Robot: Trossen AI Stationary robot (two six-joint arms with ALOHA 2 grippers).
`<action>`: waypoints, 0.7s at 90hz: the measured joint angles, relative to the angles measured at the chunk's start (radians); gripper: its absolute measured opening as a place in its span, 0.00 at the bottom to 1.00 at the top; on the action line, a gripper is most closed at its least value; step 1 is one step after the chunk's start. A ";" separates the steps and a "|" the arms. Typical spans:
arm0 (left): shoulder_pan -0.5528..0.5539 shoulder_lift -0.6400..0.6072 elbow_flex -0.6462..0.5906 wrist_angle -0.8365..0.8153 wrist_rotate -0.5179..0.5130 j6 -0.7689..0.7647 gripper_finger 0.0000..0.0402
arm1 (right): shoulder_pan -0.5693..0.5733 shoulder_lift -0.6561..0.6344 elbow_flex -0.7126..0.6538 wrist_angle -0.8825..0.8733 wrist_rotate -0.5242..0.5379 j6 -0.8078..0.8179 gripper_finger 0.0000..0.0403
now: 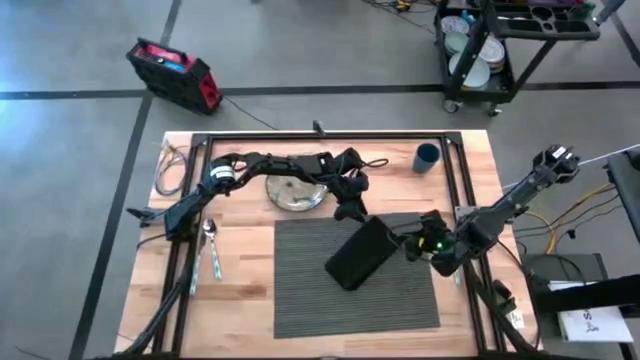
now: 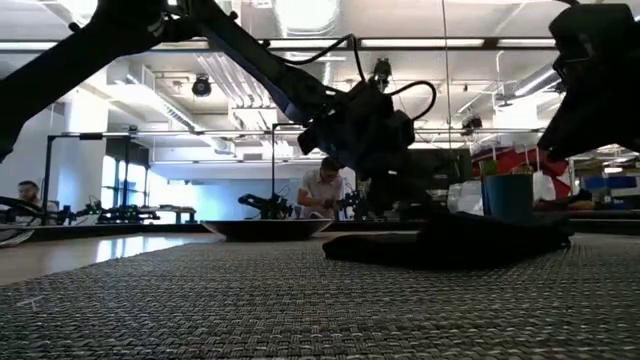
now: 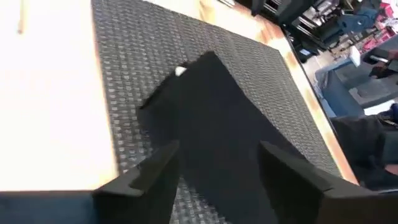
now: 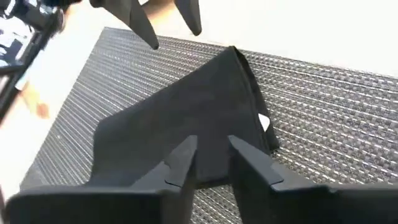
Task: Set table place
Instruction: Move the folded black napkin to the top left of the table
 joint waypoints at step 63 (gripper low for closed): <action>0.001 0.046 -0.002 0.075 0.029 -0.006 0.44 | -0.080 0.124 -0.028 0.005 -0.056 0.112 0.12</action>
